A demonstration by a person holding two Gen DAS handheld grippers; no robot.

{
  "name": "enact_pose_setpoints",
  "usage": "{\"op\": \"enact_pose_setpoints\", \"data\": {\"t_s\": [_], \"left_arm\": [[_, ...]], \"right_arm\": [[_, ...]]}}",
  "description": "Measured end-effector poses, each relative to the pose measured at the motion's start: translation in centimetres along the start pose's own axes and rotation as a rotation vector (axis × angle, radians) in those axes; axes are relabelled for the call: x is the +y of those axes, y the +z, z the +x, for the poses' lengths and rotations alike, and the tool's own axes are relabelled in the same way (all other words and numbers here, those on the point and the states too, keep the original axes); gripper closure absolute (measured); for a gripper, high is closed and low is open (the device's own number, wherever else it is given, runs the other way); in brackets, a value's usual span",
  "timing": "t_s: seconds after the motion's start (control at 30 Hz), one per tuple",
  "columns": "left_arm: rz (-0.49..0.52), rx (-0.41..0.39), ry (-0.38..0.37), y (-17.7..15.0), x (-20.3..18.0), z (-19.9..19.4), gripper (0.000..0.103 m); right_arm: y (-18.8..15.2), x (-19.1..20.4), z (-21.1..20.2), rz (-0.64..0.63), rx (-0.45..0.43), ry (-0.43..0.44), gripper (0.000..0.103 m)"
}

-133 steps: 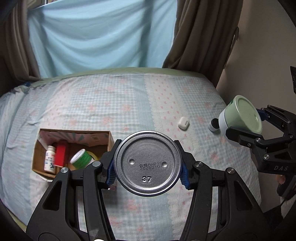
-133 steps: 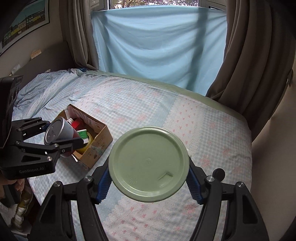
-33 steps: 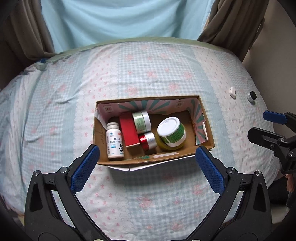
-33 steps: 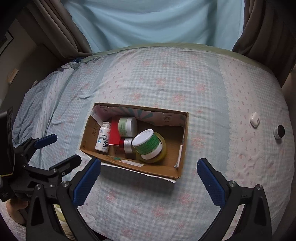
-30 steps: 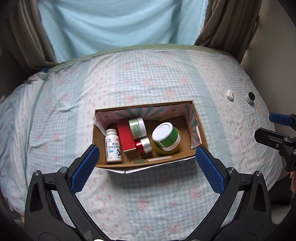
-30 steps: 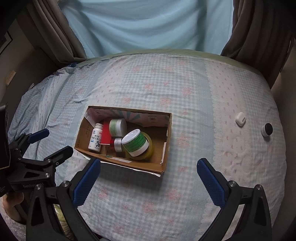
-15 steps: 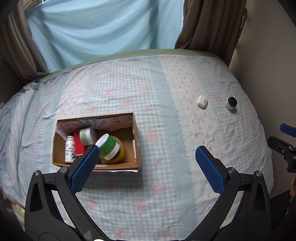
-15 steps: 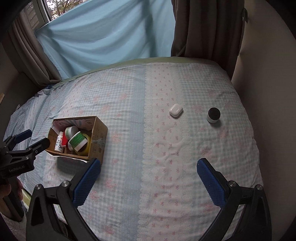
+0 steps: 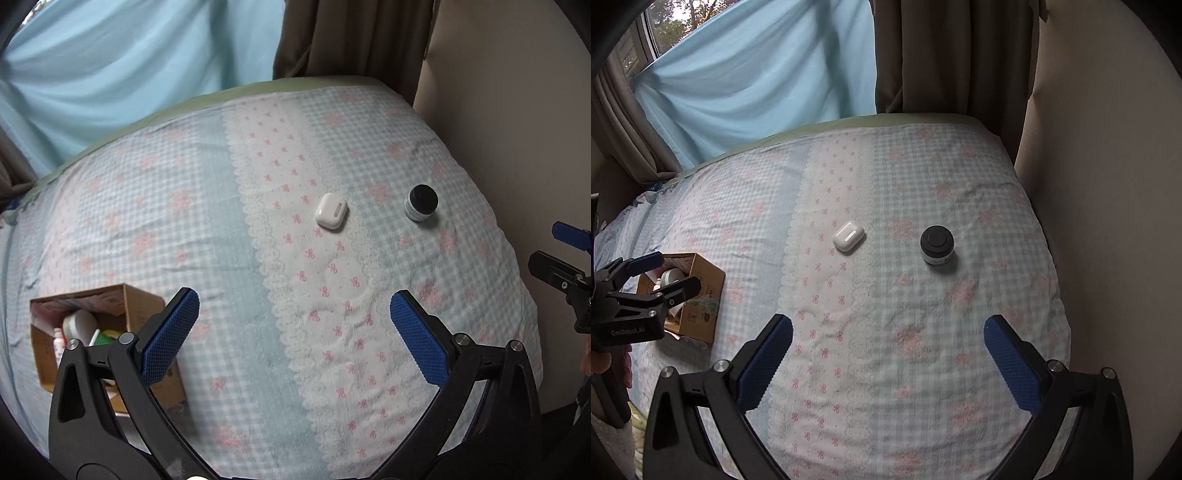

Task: Organize rigid objects
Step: 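Lift both tools out of the box toward the earbud case and black jar, then grasp the white earbud case with the left tool while the right tool grasps the black-lidded jar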

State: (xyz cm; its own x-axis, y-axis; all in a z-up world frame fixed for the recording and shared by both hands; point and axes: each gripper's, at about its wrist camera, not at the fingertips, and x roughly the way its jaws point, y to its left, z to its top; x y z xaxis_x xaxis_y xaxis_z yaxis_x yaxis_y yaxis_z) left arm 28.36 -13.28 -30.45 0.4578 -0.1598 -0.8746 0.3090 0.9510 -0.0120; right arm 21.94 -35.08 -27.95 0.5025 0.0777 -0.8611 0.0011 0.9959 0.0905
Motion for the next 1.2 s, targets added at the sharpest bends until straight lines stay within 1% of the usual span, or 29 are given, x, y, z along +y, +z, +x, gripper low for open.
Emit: {"op": "enact_pose_setpoints", "data": {"t_s": [0.1, 0.23, 0.33, 0.4, 0.47, 0.5, 0.57, 0.63, 0.7, 0.77, 0.83, 0.93, 0.97, 1.0, 1.03, 1.07, 1.1, 1.13, 1.2], "left_arm": [[0.043, -0.018, -0.021, 1.3, -1.1, 4.1, 0.000], [0.075, -0.041, -0.038, 2.7, -2.0, 10.3, 0.000], [0.111, -0.067, -0.046, 3.3, -2.6, 14.6, 0.000], [0.139, -0.085, -0.044, 3.6, -3.0, 17.1, 0.000], [0.160, -0.097, -0.057, 3.8, -3.3, 19.3, 0.001], [0.171, -0.100, -0.063, 4.0, -3.4, 20.4, 0.001], [0.191, -0.106, -0.061, 4.2, -3.6, 22.1, 0.005], [0.199, -0.106, -0.070, 4.2, -3.6, 23.6, 0.009], [0.199, -0.104, -0.091, 4.1, -3.6, 24.7, 0.018], [0.200, -0.116, -0.101, 4.1, -3.6, 25.2, 0.019], [0.201, -0.137, -0.116, 4.2, -3.6, 25.1, 0.019], [0.210, -0.140, -0.121, 4.8, -3.9, 25.3, 0.022], [0.213, -0.142, -0.125, 4.8, -4.0, 25.4, 0.026], [0.219, -0.146, -0.129, 4.9, -4.2, 25.4, 0.032], [0.228, -0.149, -0.127, 4.9, -4.3, 25.3, 0.035], [0.238, -0.152, -0.126, 4.8, -4.6, 25.2, 0.042], [0.247, -0.154, -0.126, 4.7, -4.7, 25.0, 0.049], [0.254, -0.156, -0.115, 4.5, -4.9, 25.0, 0.051], [0.254, -0.148, -0.120, 4.3, -5.0, 24.8, 0.059]], "right_arm": [[0.4, -1.5, 3.0, 0.021, -0.018, -0.015, 0.000], [0.9, -3.2, 7.6, 0.020, -0.047, -0.050, 0.000], [1.3, -4.3, 11.0, 0.006, -0.065, -0.071, 0.000], [1.4, -4.9, 13.2, -0.003, -0.073, -0.084, 0.000], [1.5, -5.5, 15.3, -0.010, -0.073, -0.089, 0.000], [1.5, -5.8, 16.3, -0.011, -0.074, -0.089, 0.001], [1.5, -6.0, 18.3, -0.012, -0.067, -0.087, 0.009], [1.4, -6.1, 19.9, -0.011, -0.070, -0.092, 0.013], [1.4, -6.2, 21.1, -0.007, -0.082, -0.100, 0.018], [1.5, -6.3, 22.1, 0.001, -0.086, -0.107, 0.027], [1.7, -6.4, 22.8, 0.009, -0.094, -0.116, 0.030], [2.2, -6.4, 23.4, 0.006, -0.112, -0.111, 0.033], [2.4, -6.3, 23.6, 0.000, -0.116, -0.113, 0.033], [2.5, -6.2, 23.7, -0.007, -0.120, -0.114, 0.034], [2.7, -6.0, 23.9, -0.017, -0.120, -0.111, 0.040], [2.8, -5.8, 24.1, -0.027, -0.115, -0.118, 0.047], [2.9, -5.6, 24.2, -0.037, -0.113, -0.130, 0.048], [2.9, -5.5, 24.3, -0.044, -0.114, -0.137, 0.051], [2.9, -5.5, 24.2, -0.038, -0.118, -0.142, 0.051]]}}
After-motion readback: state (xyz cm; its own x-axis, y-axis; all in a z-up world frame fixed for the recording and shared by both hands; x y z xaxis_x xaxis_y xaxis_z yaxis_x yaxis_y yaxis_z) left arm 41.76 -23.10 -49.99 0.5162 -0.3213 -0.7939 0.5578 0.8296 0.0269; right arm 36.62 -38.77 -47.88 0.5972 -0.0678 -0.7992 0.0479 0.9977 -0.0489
